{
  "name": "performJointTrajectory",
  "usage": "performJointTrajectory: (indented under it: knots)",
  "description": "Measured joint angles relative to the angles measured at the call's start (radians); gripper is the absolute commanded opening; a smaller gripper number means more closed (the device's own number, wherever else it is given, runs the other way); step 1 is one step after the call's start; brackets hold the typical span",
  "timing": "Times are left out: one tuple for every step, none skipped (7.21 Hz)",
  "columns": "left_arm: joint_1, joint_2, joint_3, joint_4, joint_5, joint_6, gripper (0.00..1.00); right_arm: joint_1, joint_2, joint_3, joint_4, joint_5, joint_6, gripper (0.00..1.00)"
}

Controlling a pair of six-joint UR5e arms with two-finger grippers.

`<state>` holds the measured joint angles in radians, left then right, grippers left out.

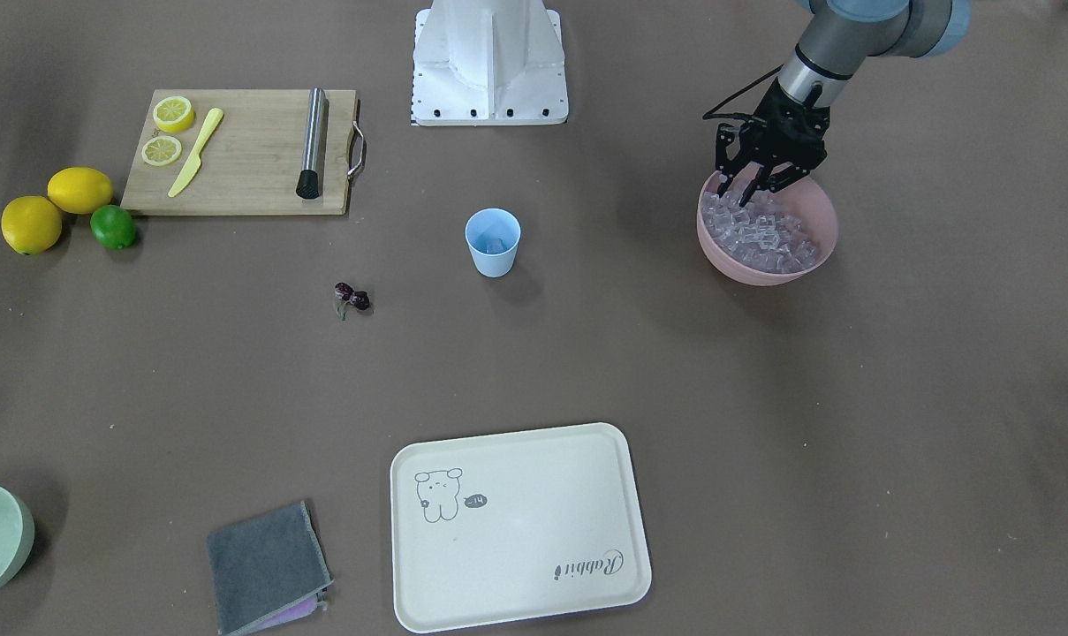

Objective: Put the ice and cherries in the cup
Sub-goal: 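Lower the left gripper into the bowl and grasp more ice, then carry the ice with the left gripper over the blue cup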

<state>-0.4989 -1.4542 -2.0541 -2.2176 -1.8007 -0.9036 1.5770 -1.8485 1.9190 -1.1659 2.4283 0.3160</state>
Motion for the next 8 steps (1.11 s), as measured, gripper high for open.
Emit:
performJointTrajectory:
  knots:
    - [-0.005, 0.0, -0.011, 0.0, -0.003, 0.0, 0.0, 0.0, 0.0, 0.0, 0.0, 0.0, 0.0, 1.0]
    - [-0.01, -0.001, -0.03, 0.0, -0.007, -0.001, 0.0, 0.0, 0.0, 0.0, 0.0, 0.0, 0.0, 1.0]
    - [-0.013, -0.011, -0.051, -0.003, -0.008, -0.024, 0.0, 0.0, 0.0, 0.0, 0.0, 0.0, 0.0, 1.0]
    - [-0.013, -0.047, -0.064, -0.007, -0.006, -0.093, 0.0, 0.0, 0.0, 0.0, 0.0, 0.0, 0.0, 1.0]
    - [-0.01, -0.117, -0.059, -0.009, -0.001, -0.196, 0.0, 0.0, 0.0, 0.0, 0.0, 0.001, 0.0, 1.0]
    - [-0.006, -0.193, -0.038, -0.009, 0.01, -0.269, 0.0, 0.0, 0.0, 0.0, 0.0, 0.001, 0.001, 1.0]
    - [0.005, -0.274, -0.003, -0.007, 0.041, -0.317, 0.0, 0.0, -0.001, 0.0, -0.001, 0.002, 0.001, 1.0]
    - [0.029, -0.358, 0.043, -0.004, 0.089, -0.357, 0.0, 0.0, -0.001, -0.001, -0.002, 0.003, 0.002, 1.0]
